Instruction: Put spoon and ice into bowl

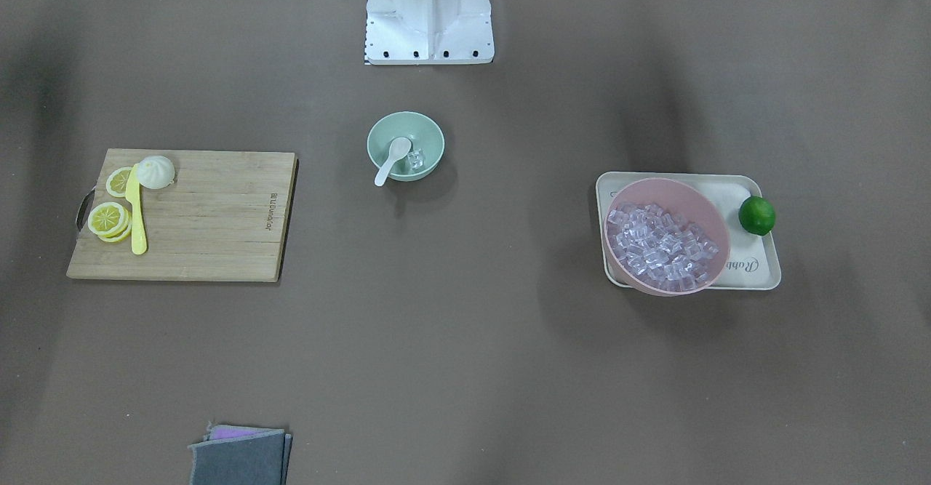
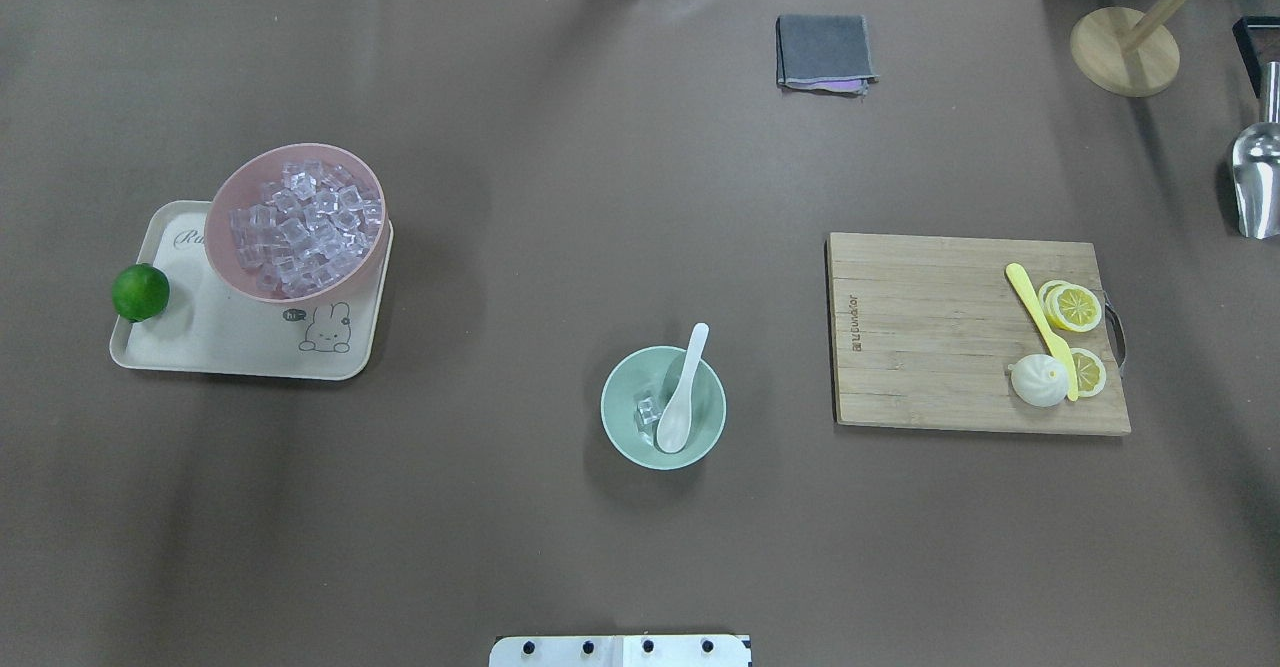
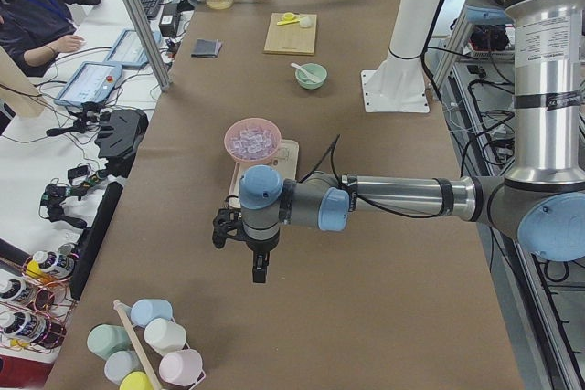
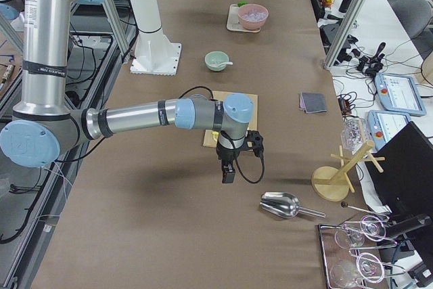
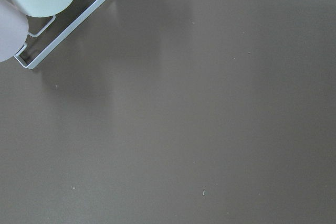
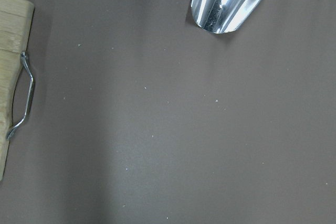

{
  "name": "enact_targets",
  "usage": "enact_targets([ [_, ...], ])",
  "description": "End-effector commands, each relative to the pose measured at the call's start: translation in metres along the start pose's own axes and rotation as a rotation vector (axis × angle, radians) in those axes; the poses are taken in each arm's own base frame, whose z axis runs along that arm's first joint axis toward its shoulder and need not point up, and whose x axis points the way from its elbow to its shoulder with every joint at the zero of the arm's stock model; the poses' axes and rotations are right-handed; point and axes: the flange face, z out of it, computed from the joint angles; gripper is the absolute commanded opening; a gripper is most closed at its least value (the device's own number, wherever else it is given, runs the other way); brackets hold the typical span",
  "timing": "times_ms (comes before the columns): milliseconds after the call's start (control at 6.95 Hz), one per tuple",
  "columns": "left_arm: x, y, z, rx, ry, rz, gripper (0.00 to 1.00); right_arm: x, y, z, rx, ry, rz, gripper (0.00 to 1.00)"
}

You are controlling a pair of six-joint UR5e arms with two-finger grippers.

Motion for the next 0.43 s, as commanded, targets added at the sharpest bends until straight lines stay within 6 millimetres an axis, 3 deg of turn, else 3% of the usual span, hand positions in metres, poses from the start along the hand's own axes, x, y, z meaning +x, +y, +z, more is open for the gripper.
enact_targets([
  [0, -0.0008, 0.0006, 0.0006, -0.001, 0.000, -0.002, 0.98, -0.0024, 0.0001, 0.0030, -0.007, -0.002, -0.005, 1.00],
  [288, -0.0008, 0.0006, 0.0006, -0.001, 0.000, -0.002, 0.98, -0.0046, -0.0010, 0.0042, -0.007, -0.002, -0.011, 1.00],
])
